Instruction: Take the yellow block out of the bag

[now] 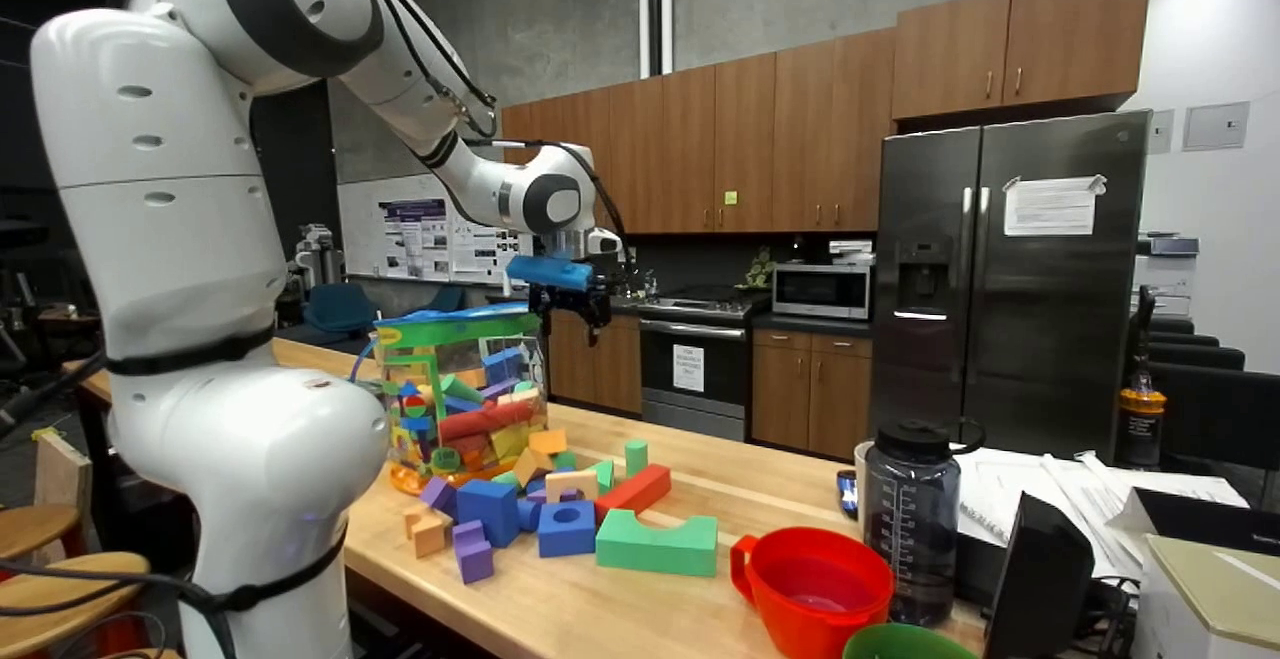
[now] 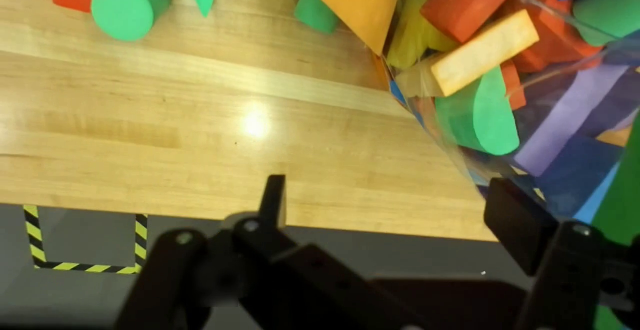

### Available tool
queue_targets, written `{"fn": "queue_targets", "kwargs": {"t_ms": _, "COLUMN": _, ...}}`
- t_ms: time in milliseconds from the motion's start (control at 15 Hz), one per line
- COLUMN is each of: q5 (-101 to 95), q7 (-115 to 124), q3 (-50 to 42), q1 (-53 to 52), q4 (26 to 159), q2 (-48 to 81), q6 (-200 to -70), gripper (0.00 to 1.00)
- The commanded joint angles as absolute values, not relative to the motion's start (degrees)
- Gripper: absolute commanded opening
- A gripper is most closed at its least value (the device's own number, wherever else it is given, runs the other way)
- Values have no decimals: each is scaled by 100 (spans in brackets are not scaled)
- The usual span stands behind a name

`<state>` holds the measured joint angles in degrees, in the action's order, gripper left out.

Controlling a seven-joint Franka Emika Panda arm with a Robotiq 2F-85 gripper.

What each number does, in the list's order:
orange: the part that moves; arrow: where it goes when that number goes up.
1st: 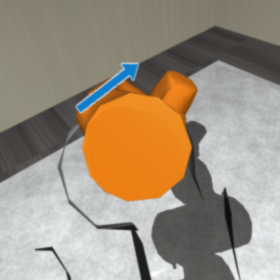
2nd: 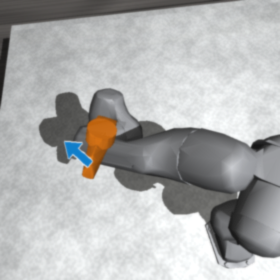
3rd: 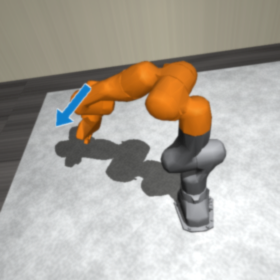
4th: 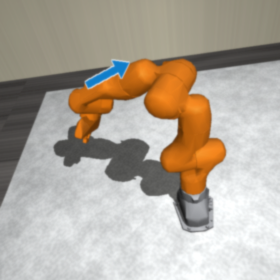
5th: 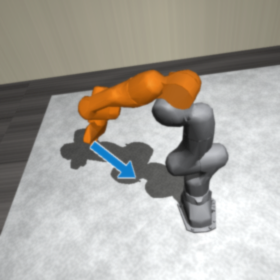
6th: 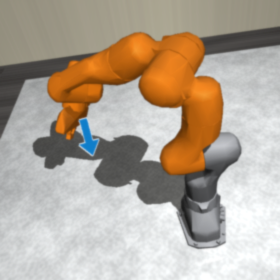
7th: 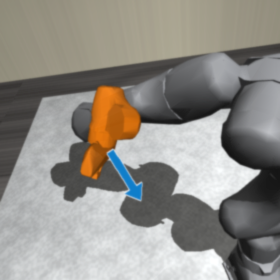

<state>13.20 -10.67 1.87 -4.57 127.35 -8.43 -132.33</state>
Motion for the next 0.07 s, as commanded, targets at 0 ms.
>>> {"fn": "queue_targets", "kwargs": {"t_ms": 0, "q5": 1315, "q7": -1049, "q3": 173, "q1": -448, "q4": 12681, "q2": -854, "q6": -13222, "gripper": 100}}
